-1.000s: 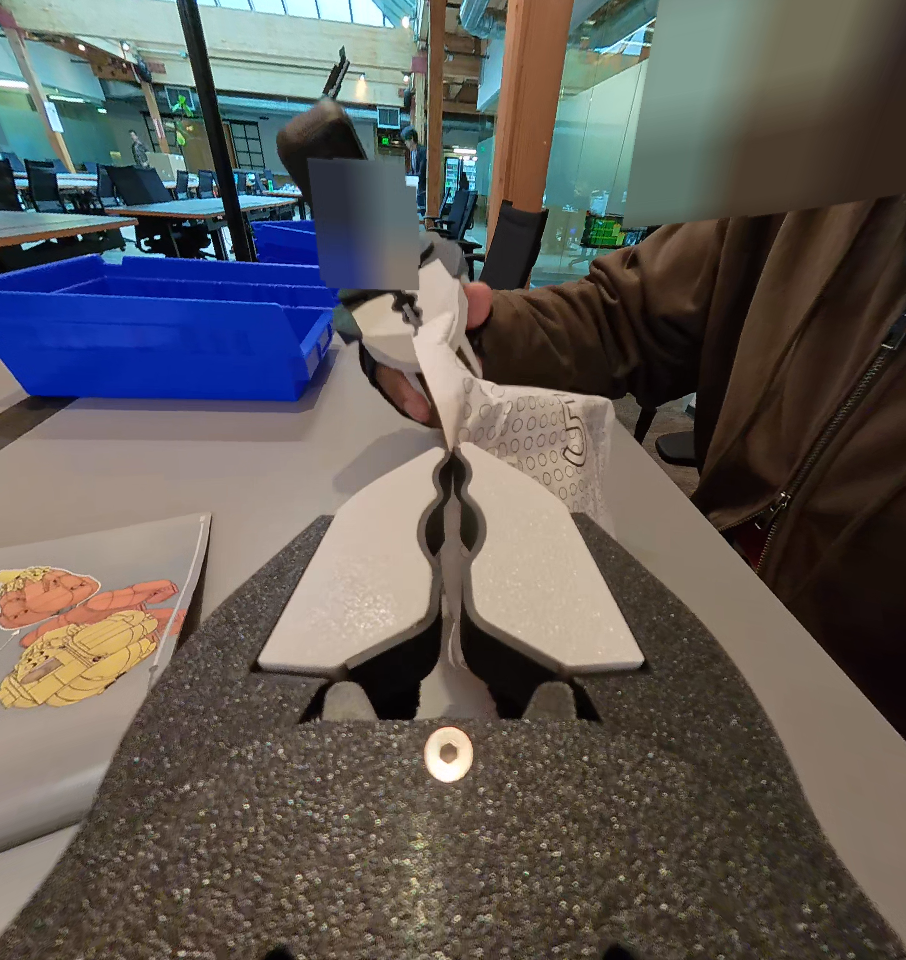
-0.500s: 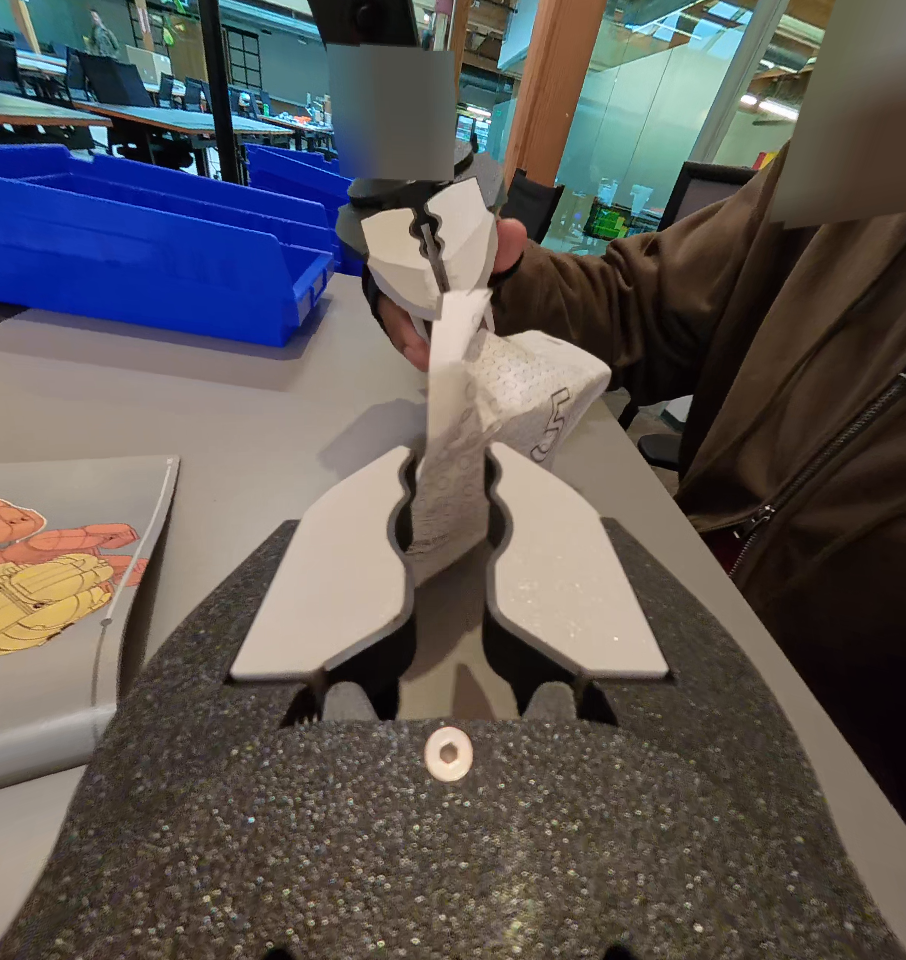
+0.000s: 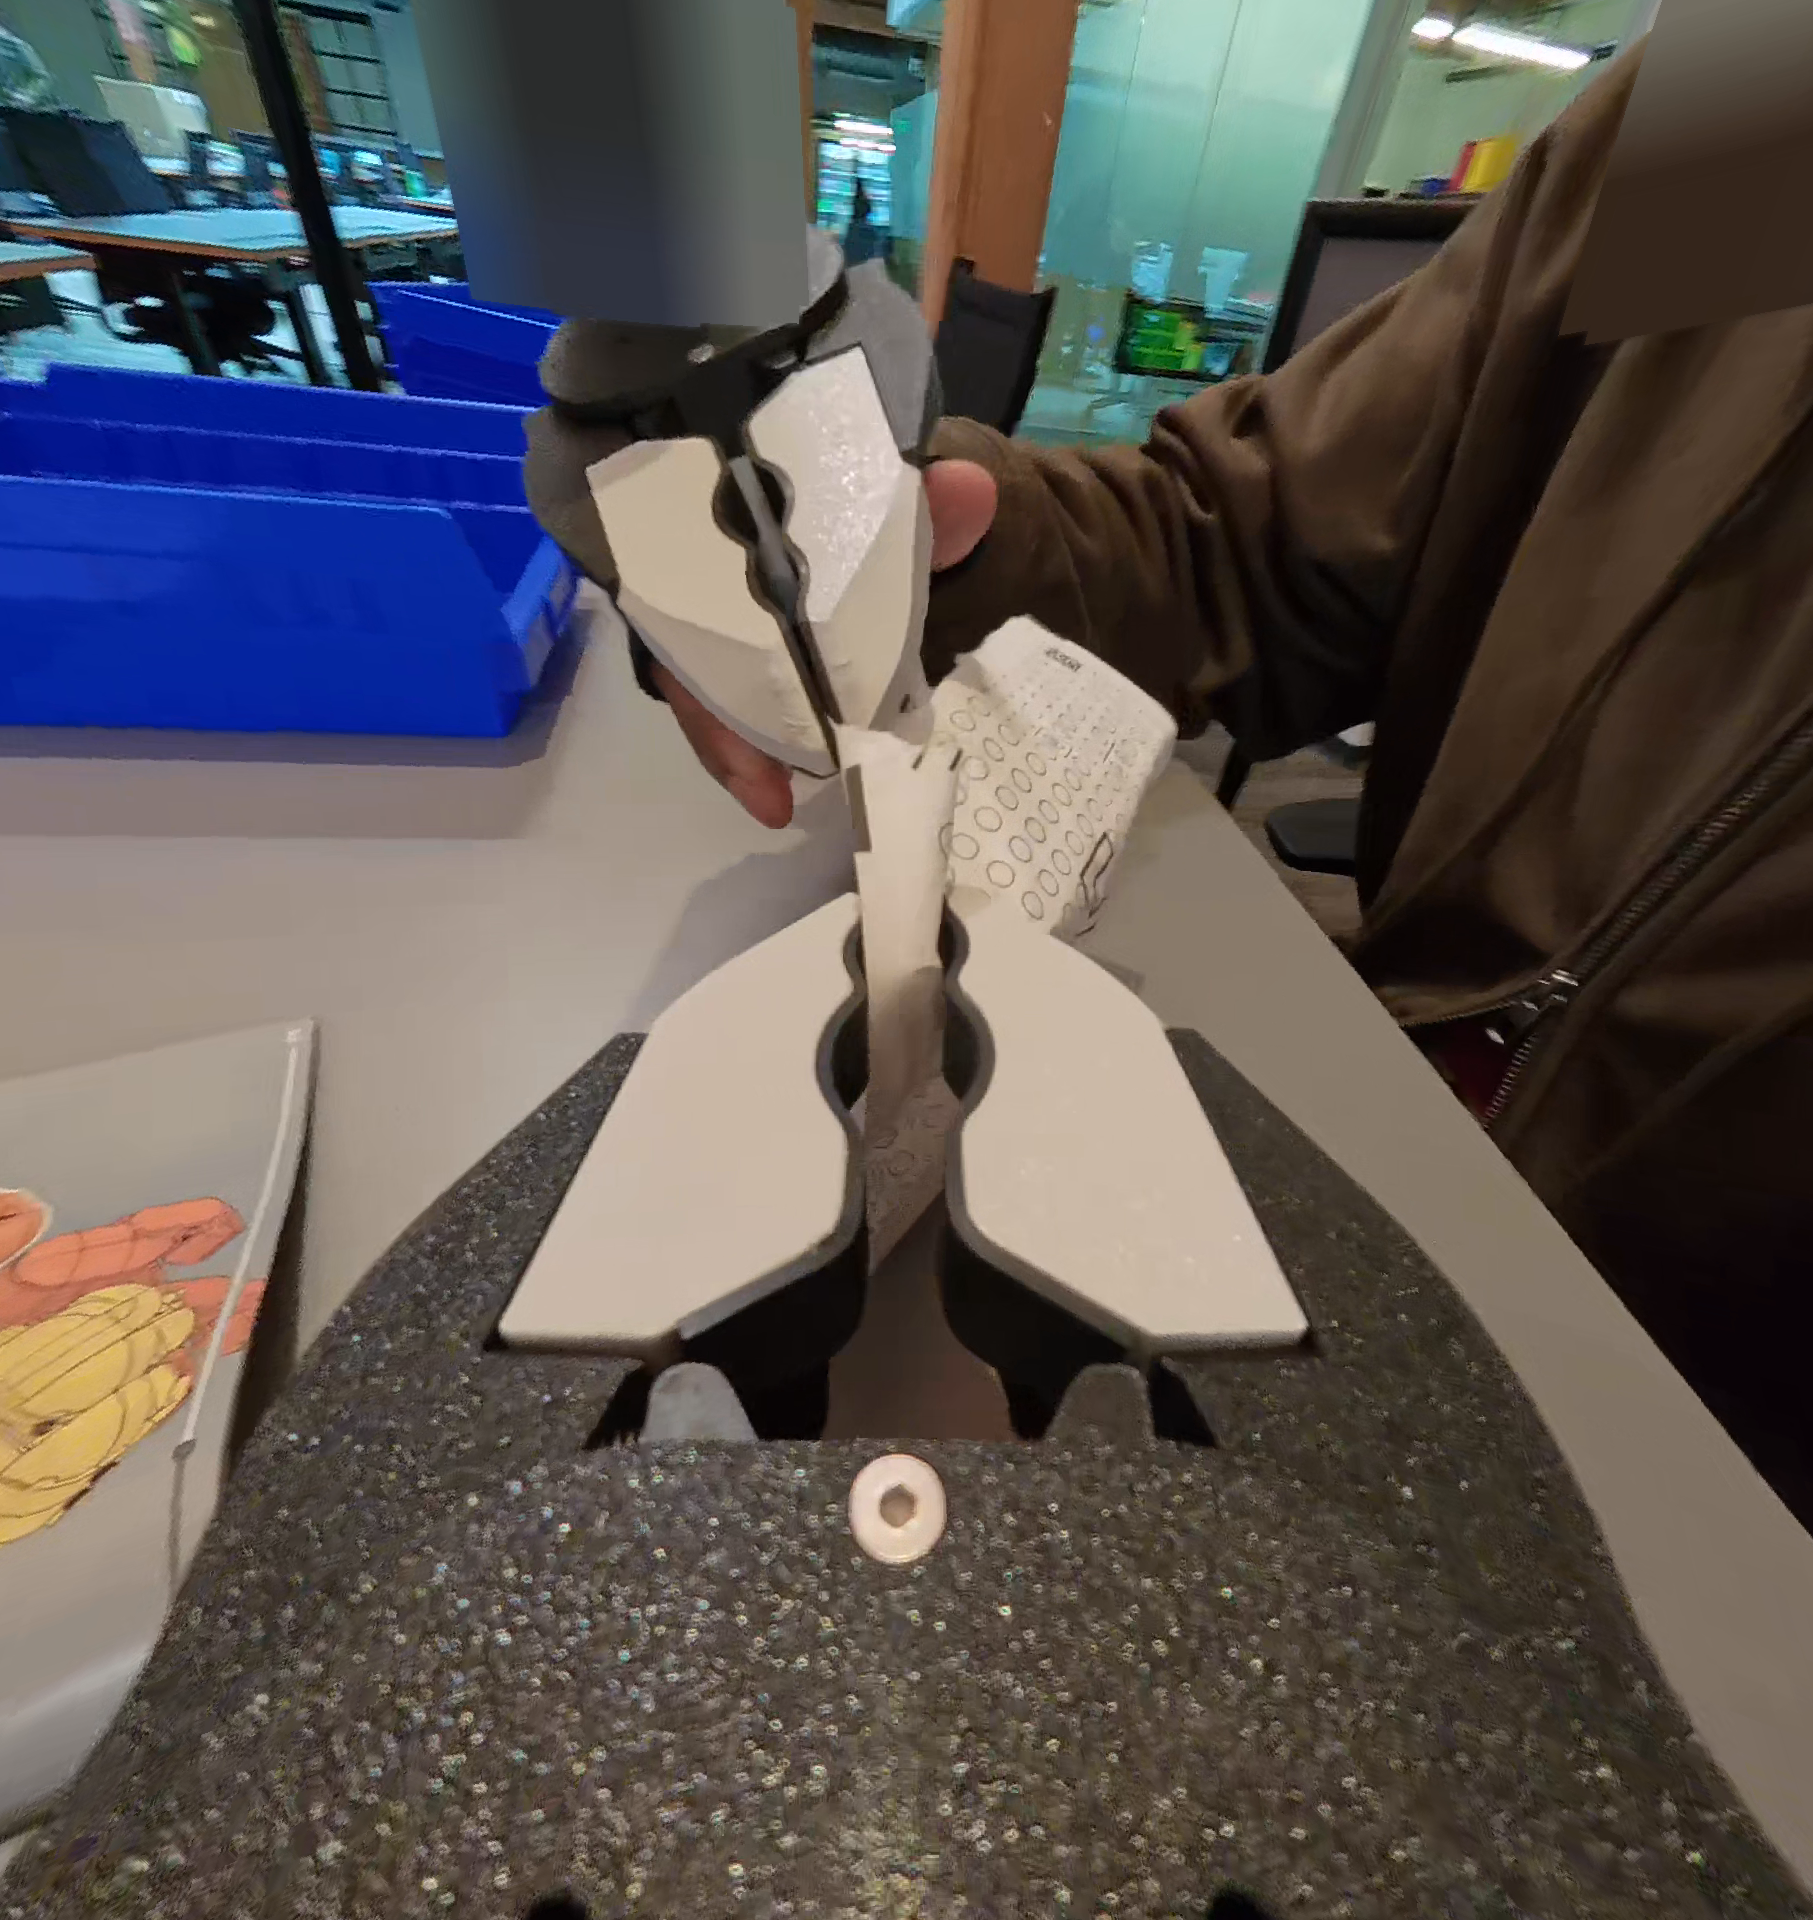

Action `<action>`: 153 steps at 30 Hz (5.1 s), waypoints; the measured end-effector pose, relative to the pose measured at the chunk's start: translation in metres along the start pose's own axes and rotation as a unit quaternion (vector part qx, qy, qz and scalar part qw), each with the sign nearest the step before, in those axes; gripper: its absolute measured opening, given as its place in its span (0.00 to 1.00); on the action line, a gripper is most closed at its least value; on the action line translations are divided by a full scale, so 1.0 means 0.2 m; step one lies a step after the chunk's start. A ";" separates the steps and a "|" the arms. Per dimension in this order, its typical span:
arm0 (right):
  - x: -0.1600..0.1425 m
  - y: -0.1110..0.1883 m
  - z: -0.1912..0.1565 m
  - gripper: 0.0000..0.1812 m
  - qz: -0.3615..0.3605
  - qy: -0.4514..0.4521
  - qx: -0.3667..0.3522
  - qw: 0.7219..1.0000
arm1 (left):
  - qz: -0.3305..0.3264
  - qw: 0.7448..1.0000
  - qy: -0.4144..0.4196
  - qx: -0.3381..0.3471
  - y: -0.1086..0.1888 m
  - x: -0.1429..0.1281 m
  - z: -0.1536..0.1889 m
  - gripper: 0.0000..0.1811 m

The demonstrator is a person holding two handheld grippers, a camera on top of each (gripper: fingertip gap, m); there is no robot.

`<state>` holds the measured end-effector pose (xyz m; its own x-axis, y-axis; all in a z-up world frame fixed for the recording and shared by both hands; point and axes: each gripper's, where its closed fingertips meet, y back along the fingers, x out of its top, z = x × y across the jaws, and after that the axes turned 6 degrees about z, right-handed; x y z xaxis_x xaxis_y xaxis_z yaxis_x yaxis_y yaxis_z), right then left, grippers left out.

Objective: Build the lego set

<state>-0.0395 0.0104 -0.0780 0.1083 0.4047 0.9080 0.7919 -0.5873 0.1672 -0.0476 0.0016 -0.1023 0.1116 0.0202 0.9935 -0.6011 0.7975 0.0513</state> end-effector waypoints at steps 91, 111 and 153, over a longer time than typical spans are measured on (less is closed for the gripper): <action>0.00 0.16 0.13 0.21 -0.346 0.248 -0.137 0.895 | -0.038 0.970 -0.050 0.234 -0.04 -0.11 -0.26 0.03; -0.06 0.25 0.17 0.00 -0.433 0.317 -0.171 0.826 | -0.016 0.982 0.047 0.181 0.06 0.09 -0.08 0.28; -0.16 0.23 -0.06 0.00 -0.398 0.410 -0.102 0.814 | -0.422 0.874 0.012 0.242 -0.08 0.15 -0.41 0.00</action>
<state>-0.0138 -0.0377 -0.0941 -0.8946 0.1589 0.4177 0.2898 -0.5052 0.8129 0.0298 0.0386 -0.0813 0.6894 -0.4344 0.5797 -0.5606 0.1869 0.8067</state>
